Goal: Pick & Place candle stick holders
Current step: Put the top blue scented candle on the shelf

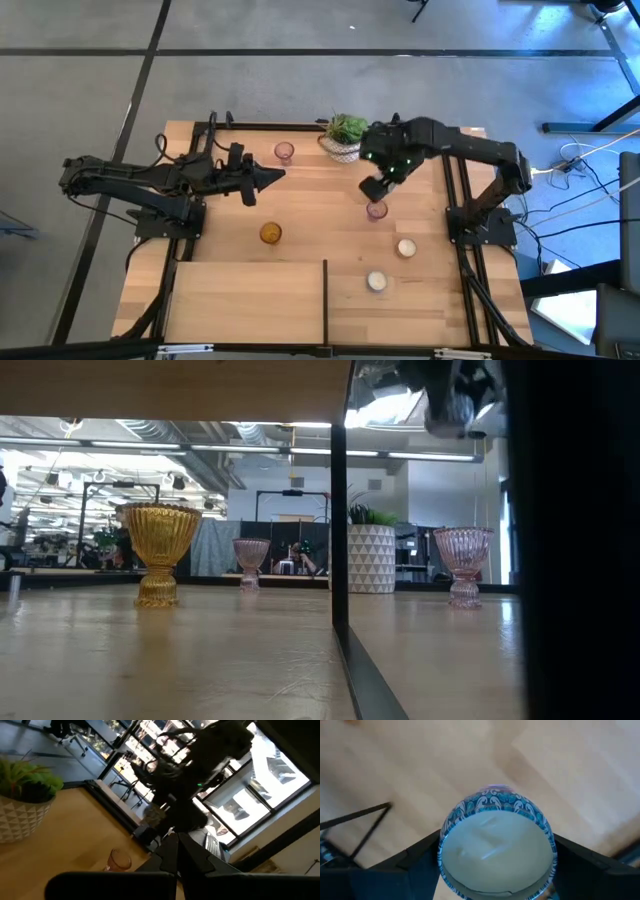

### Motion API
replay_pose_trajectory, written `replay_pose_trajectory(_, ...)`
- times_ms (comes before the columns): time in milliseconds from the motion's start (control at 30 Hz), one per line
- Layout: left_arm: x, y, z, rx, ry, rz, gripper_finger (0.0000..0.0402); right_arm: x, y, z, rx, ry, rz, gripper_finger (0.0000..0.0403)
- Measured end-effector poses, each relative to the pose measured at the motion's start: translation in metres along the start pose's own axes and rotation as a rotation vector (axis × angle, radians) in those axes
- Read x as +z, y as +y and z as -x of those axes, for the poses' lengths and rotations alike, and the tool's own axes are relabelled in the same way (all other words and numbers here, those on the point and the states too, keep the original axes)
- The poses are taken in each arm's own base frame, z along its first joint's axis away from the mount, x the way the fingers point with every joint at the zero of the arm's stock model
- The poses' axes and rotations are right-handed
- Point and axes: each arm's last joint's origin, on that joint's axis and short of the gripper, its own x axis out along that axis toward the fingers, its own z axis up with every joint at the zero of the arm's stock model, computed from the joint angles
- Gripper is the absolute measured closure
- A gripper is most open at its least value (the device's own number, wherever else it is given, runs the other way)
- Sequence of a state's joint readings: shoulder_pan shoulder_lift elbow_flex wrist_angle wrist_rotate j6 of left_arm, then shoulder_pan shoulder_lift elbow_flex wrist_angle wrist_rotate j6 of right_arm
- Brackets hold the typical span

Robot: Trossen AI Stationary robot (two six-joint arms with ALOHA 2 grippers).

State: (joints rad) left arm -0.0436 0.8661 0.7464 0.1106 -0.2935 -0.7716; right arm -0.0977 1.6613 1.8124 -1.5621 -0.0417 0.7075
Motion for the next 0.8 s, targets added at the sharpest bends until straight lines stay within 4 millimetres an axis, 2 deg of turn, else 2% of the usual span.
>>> replay_pose_trajectory(167, -0.013, 0.000, 0.004, 0.100, 0.029, 0.052, 0.0398, -0.017, 0.038, 0.014, 0.070, -0.024, 0.072, 0.0102)
replay_pose_trajectory(300, -0.032, 0.001, 0.012, 0.208, 0.114, 0.149, 0.0398, -0.031, 0.064, 0.019, 0.107, -0.032, 0.147, 0.0102)
replay_pose_trajectory(433, -0.058, -0.003, 0.022, 0.290, 0.211, 0.255, 0.0398, -0.044, 0.085, 0.014, 0.119, -0.017, 0.215, 0.0102)
replay_pose_trajectory(567, -0.082, -0.013, 0.032, 0.319, 0.222, 0.305, 0.0398, -0.052, 0.105, 0.007, 0.159, -0.027, 0.251, 0.0102)
replay_pose_trajectory(800, -0.122, -0.024, 0.041, 0.359, 0.233, 0.357, 0.0398, -0.058, 0.145, -0.002, 0.380, -0.058, 0.320, 0.0102)
